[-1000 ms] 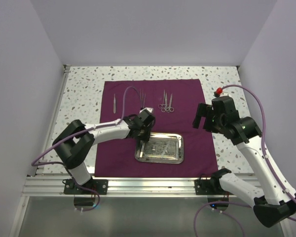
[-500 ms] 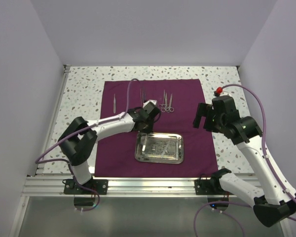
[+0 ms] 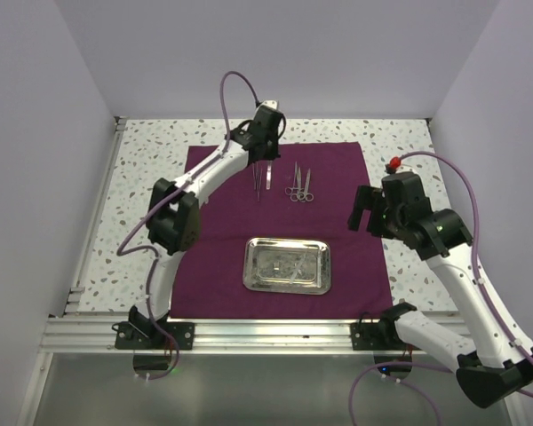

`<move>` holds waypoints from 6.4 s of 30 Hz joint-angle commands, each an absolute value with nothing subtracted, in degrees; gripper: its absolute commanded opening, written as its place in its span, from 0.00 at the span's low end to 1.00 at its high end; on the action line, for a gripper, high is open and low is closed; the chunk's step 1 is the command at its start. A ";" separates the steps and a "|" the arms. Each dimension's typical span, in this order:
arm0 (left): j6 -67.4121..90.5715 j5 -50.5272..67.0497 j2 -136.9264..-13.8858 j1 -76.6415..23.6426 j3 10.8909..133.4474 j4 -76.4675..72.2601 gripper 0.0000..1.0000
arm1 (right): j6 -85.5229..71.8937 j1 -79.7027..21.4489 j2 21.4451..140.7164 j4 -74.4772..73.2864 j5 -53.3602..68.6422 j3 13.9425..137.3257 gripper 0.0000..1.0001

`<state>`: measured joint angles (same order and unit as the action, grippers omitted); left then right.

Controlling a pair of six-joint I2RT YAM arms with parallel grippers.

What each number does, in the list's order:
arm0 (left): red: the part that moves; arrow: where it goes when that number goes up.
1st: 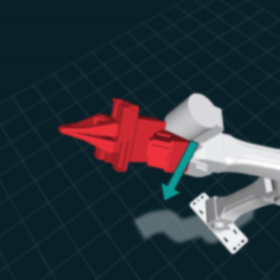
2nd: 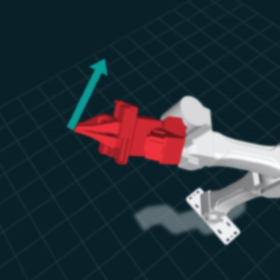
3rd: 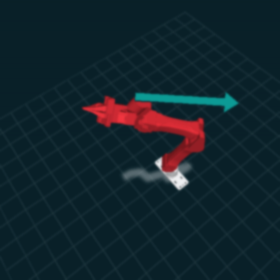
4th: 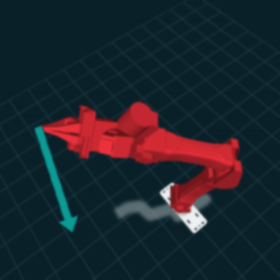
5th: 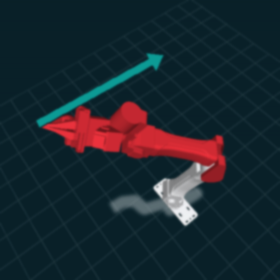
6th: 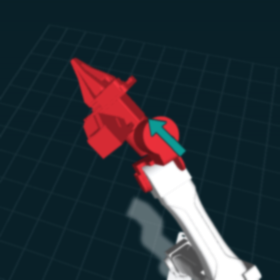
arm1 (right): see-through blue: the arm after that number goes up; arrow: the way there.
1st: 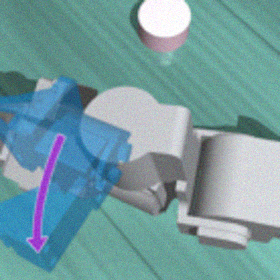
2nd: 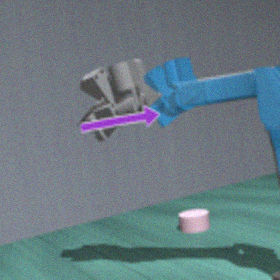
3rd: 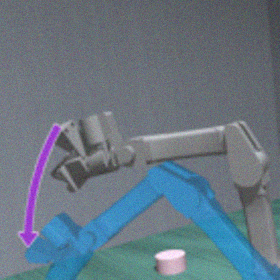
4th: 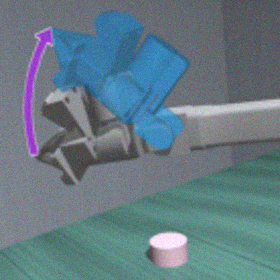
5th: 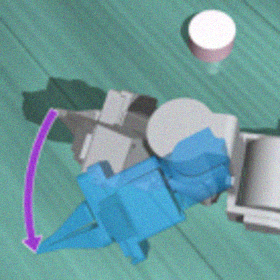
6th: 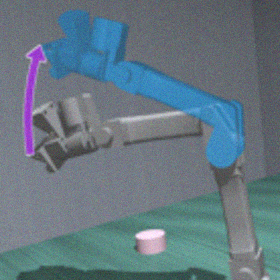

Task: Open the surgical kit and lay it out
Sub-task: Place the medical item in the surgical kit, then pick up the medical item from the container, then place the medical item in the surgical kit, then pick up the medical item from the container.

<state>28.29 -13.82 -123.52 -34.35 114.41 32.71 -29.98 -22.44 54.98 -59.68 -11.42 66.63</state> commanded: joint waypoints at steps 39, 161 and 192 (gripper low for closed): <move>32.87 -7.39 -116.19 -56.25 88.77 29.09 0.36 | -31.46 -22.41 46.76 -63.45 -13.36 63.11 0.99; 30.67 -3.07 -110.11 -44.70 91.14 31.55 0.73 | -30.76 -22.41 49.84 -61.08 -15.56 64.16 0.98; 41.75 -14.23 -131.65 -62.40 106.25 41.92 0.42 | -25.93 -22.32 44.30 -68.29 -17.93 64.42 0.98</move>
<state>40.07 -11.40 -128.92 -61.25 102.78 39.03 -27.55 -22.44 44.49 -67.33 -17.06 63.35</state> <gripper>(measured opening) 0.433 0.985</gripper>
